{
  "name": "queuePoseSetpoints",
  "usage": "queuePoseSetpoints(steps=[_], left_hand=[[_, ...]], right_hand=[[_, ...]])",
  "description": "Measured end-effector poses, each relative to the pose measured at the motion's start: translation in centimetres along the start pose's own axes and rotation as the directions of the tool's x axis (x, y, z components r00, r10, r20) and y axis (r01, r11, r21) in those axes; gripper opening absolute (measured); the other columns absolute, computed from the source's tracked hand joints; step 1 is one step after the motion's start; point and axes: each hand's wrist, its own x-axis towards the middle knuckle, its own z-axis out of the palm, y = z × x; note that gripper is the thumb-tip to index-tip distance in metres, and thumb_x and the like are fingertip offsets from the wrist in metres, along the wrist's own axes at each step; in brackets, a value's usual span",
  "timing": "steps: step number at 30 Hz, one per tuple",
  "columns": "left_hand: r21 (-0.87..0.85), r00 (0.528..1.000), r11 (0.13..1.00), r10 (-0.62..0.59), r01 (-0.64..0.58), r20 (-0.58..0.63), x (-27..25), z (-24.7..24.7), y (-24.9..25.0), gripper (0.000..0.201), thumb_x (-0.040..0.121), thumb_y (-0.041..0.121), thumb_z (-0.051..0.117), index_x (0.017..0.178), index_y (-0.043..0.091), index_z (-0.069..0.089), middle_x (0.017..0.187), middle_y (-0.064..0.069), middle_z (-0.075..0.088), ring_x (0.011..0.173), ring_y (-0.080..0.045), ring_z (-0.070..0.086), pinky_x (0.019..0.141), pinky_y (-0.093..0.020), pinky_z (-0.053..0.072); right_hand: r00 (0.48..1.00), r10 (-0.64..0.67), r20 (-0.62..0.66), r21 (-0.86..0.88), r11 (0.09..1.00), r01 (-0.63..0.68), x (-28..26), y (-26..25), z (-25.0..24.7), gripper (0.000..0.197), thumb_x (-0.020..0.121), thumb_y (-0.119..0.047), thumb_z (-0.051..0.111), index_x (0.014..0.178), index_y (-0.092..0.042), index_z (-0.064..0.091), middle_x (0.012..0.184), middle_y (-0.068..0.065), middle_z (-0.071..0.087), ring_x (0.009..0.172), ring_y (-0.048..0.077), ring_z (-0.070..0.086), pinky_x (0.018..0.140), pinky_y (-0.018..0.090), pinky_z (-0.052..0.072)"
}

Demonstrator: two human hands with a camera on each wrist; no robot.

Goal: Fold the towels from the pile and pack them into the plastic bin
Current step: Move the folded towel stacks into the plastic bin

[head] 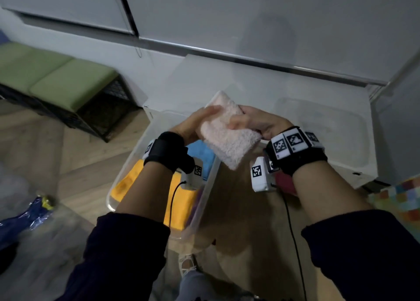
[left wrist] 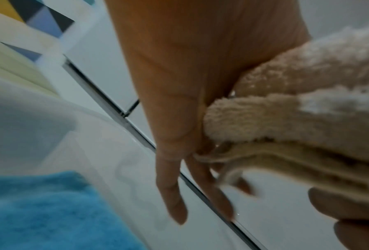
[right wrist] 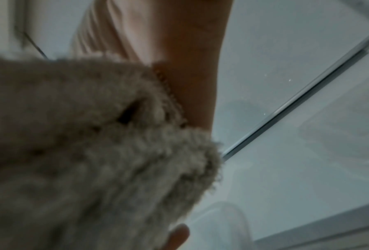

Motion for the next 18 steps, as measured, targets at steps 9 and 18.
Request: queuePoseSetpoints(steps=[9, 18], left_hand=[[-0.044, 0.936, 0.988, -0.156, 0.15, -0.315, -1.6, -9.8, -1.2, 0.035, 0.08, 0.025, 0.061, 0.108, 0.005, 0.054, 0.09, -0.015, 0.061, 0.073, -0.024, 0.059, 0.064, -0.028, 0.053], [0.148, 0.832, 0.852, -0.43, 0.503, -0.35, 1.4, -12.1, -5.6, 0.024, 0.095, 0.023, 0.037, 0.083, 0.009, 0.052, 0.086, -0.015, 0.056, 0.079, -0.03, 0.056, 0.069, -0.035, 0.049]], right_hand=[[0.944, 0.221, -0.246, -0.313, 0.903, -0.293, 9.0, -0.7, 4.6, 0.054, 0.064, -0.032, 0.08, 0.11, -0.009, 0.062, 0.107, 0.014, 0.067, 0.096, 0.031, 0.066, 0.088, 0.043, 0.054], [0.832, 0.232, -0.504, -0.586, 0.616, -0.527, 13.3, 1.7, 8.5, 0.012, 0.087, -0.007, 0.046, 0.076, -0.005, 0.048, 0.065, 0.005, 0.047, 0.056, 0.015, 0.045, 0.045, 0.022, 0.031]])
